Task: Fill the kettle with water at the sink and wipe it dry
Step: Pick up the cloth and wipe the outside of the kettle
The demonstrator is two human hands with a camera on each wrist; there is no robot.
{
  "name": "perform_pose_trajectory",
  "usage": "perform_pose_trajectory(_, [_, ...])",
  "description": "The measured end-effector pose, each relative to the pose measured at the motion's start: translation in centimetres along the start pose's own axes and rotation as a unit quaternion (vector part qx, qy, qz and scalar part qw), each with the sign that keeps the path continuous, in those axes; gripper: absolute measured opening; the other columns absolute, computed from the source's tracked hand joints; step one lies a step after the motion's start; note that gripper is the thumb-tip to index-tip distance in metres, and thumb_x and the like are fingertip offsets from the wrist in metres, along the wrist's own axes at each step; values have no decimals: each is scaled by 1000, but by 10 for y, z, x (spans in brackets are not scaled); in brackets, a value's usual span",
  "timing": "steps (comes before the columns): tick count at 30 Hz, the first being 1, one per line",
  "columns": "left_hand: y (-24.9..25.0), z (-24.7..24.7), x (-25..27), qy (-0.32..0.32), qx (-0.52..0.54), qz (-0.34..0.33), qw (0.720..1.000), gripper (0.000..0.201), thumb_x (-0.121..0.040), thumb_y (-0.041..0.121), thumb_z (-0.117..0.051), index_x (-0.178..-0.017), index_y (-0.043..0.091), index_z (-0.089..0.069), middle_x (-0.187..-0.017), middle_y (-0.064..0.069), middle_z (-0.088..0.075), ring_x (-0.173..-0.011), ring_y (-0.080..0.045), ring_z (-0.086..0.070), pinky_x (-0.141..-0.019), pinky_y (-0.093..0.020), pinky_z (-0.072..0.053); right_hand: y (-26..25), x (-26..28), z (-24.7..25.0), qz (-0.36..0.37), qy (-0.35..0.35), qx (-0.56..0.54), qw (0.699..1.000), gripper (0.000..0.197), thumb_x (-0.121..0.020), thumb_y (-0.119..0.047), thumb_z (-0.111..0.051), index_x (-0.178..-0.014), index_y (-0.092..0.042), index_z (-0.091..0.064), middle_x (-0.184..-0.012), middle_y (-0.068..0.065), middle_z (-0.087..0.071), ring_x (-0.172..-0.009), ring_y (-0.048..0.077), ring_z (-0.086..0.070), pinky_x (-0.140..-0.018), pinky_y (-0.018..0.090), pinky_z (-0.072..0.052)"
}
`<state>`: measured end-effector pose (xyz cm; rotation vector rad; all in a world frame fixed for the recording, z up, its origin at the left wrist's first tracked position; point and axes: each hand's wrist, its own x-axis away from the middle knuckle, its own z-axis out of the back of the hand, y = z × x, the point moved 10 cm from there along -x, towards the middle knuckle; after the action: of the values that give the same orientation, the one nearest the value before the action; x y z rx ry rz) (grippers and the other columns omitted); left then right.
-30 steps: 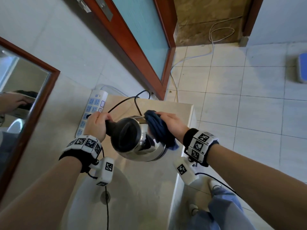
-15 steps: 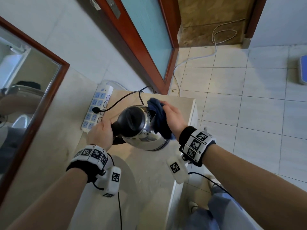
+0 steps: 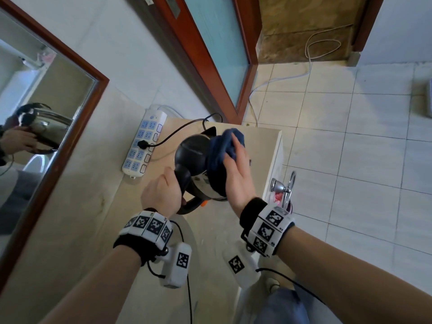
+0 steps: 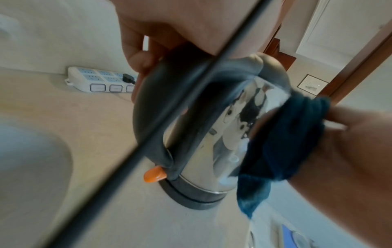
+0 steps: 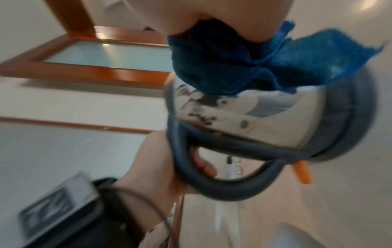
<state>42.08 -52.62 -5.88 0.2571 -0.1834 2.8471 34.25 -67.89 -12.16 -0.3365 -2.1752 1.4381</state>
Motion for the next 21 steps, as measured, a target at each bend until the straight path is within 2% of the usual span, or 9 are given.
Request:
perform_pose_trajectory(2, [1, 2, 5, -7, 20, 17, 1000, 32, -98, 9, -26, -119, -4, -45, -117, -27, -59, -110, -42, -53, -89, -48, -41, -7, 10, -10, 50, -16, 54, 997, 58, -93, -26, -39, -147, -42, -22, -159, -13, -15, -144, 0, -10, -109, 16, -12])
perform_pose_trajectory(4, [5, 2, 6, -17, -4, 14, 1000, 32, -97, 9, -29, -123, -4, -43, -120, -27, -57, -112, -42, -52, -90, -48, -41, -3, 15, -5, 85, -11, 87, 993, 66, -87, -25, -37, -149, -38, -17, -160, -9, -17, -147, 5, -12, -115, 22, -13])
perform_pose_trajectory(5, [6, 1, 7, -22, -20, 11, 999, 33, -97, 9, -31, -125, -4, -41, -120, -26, -57, -112, -42, -53, -89, -47, -41, 6, 15, 0, 84, -15, 94, 992, 68, -86, -25, -36, -150, -36, -15, -159, -8, -19, -146, 7, -18, -116, 26, -17])
perform_pose_trajectory(8, [7, -2, 9, -28, -41, 14, 999, 33, -98, 11, -36, -126, -4, -41, -120, -24, -58, -111, -40, -54, -87, -45, -42, 52, 9, 25, -25, -1, 99, 995, 65, -89, -26, -34, -150, -35, -13, -153, -3, -32, -126, 10, -39, -103, 24, -31])
perform_pose_trajectory(10, [10, -3, 13, -25, -42, 13, 999, 33, -97, 12, -39, -126, -4, -41, -119, -23, -58, -110, -39, -55, -87, -44, -43, 72, 3, 37, -87, 11, 99, 991, 66, -87, -29, -34, -150, -34, -17, -148, 2, -39, -126, 19, -44, -98, 26, -33])
perform_pose_trajectory(12, [14, -4, 16, -24, -40, 13, 999, 33, -97, 11, -39, -125, -5, -41, -118, -23, -59, -109, -39, -55, -87, -43, -43, 72, -2, 37, -104, 11, 93, 990, 67, -84, -29, -34, -149, -34, -20, -147, 5, -41, -131, 26, -42, -100, 30, -35])
perform_pose_trajectory(15, [18, -7, 19, -20, -27, 18, 999, 32, -96, 8, -38, -125, -6, -41, -118, -26, -58, -109, -41, -55, -88, -46, -43, 36, -3, 22, -36, -2, 67, 997, 65, -87, -23, -37, -149, -30, -23, -152, 1, -35, -137, 17, -34, -113, 32, -26])
perform_pose_trajectory(18, [18, -9, 21, -18, 1, 31, 999, 33, -97, 8, -35, -126, -7, -39, -120, -28, -56, -110, -44, -54, -89, -49, -42, 5, 6, 8, 61, -32, 99, 993, 65, -87, -17, -39, -150, -27, -23, -154, -2, -31, -141, 11, -27, -116, 28, -21])
perform_pose_trajectory(21, [16, -11, 21, -15, 14, 38, 999, 33, -98, 10, -34, -127, -5, -39, -119, -26, -57, -109, -43, -55, -87, -47, -43, 25, 5, 15, 57, -47, 145, 987, 66, -90, -15, -39, -151, -28, -16, -154, -1, -30, -139, 13, -31, -113, 28, -27])
